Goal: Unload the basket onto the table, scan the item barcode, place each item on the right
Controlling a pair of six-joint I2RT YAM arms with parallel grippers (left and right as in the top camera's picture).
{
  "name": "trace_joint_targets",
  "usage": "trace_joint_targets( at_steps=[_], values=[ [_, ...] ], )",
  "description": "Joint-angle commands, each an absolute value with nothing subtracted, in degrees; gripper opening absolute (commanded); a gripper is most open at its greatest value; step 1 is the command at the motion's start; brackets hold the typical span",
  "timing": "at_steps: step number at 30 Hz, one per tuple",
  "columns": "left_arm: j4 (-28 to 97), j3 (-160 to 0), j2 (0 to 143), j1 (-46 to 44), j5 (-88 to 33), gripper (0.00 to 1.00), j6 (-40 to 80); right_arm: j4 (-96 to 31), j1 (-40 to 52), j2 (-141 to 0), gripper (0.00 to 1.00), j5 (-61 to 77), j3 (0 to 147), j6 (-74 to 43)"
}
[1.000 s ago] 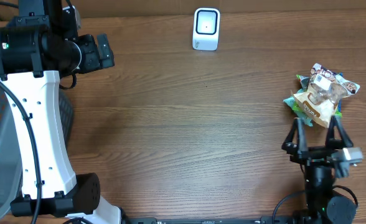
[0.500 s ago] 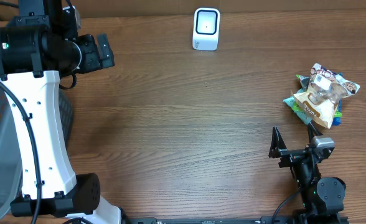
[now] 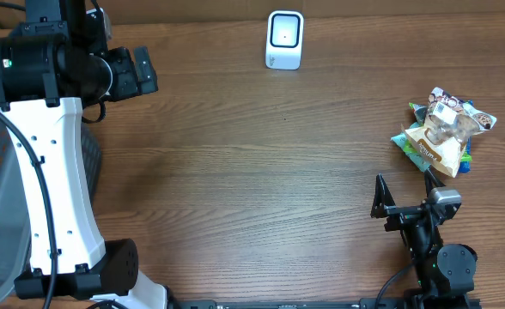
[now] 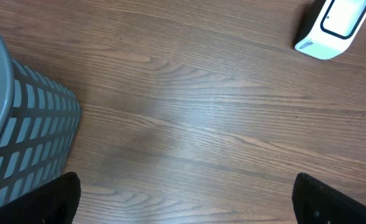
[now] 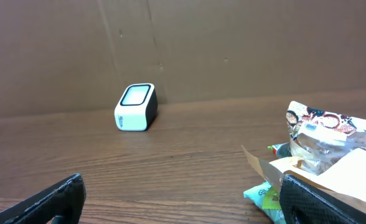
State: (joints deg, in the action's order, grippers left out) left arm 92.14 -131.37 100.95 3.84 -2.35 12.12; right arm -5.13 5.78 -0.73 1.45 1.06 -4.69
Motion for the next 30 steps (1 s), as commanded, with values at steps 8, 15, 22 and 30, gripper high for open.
trace_joint_targets(
  at_steps=[8,15,22,30],
  values=[
    [92.12,-131.39,100.03,3.62,-2.55,1.00,13.10,-4.80,6.26,-0.16,1.00,1.39,0.47,-4.45],
    [92.12,-131.39,100.03,3.62,-2.55,1.00,13.10,-4.80,6.26,-0.16,1.00,1.39,0.47,-4.45],
    [91.53,-131.33,99.81,3.64,-2.31,1.00,11.99,-4.78,6.26,-0.16,1.00,1.39,0.47,-4.45],
    [63.29,-109.27,84.88,3.62,-5.96,1.00,9.23,-4.80,6.26,-0.16,1.00,1.39,0.47,-4.45]
  ],
)
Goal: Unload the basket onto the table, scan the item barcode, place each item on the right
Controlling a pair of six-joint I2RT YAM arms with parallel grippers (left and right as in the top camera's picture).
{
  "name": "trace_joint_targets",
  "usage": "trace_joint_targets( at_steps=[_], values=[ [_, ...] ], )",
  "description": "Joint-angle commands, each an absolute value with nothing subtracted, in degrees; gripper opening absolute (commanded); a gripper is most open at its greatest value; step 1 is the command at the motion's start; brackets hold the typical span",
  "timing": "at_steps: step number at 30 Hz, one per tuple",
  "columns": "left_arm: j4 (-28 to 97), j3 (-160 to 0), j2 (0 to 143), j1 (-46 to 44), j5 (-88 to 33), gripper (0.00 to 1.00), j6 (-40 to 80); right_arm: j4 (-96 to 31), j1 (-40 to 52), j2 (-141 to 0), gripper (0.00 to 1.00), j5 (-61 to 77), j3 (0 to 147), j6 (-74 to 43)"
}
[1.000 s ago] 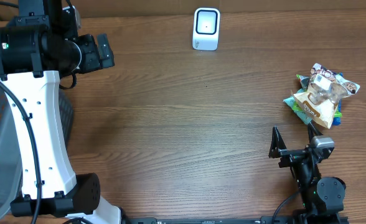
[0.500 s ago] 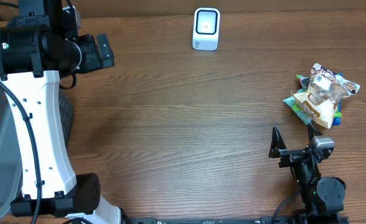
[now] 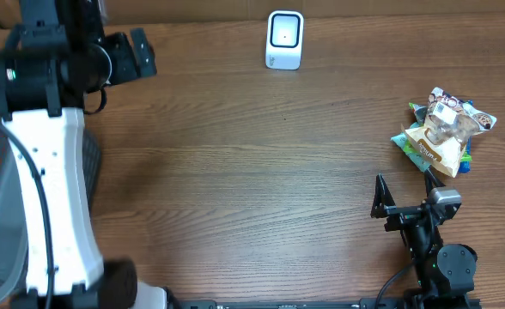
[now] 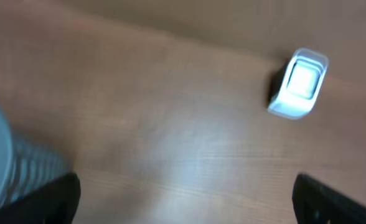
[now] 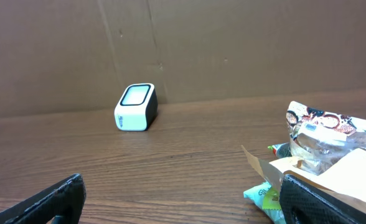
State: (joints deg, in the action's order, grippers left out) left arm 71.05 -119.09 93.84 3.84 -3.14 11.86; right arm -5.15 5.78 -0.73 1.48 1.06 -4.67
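Observation:
The white barcode scanner stands at the table's far edge, also seen in the left wrist view and the right wrist view. A pile of snack packets lies at the right, close in the right wrist view. My left gripper is open high at the far left, holding nothing; its view is blurred. My right gripper rests open near the front right, just short of the packets.
A grey mesh basket stands at the left edge of the table. A brown cardboard wall rises behind the scanner.
My left arm has lifted and swung toward the far edge; its view now shows the scanner further from the camera. The right arm has not moved.

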Motion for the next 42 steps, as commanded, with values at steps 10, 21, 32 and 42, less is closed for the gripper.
trace_joint_targets(
  at_steps=[10,21,32,42],
  values=[
    [29.04,-66.87,55.20,3.62,-8.82,1.00,0.03,-4.80,6.26,-0.16,1.00,1.39,0.47,-4.45],
    [3.60,-32.51,28.84,3.64,-8.38,1.00,-4.78,-4.80,6.26,-0.16,1.00,1.39,0.47,-4.45],
    [-4.97,-13.04,15.64,3.64,-7.20,1.00,-4.75,-4.80,6.26,-0.16,1.00,1.39,0.47,-4.45],
    [-4.80,-5.65,7.07,3.62,-1.87,1.00,-5.85,-4.80,6.26,-0.16,1.00,1.39,0.47,-4.45]
  ],
)
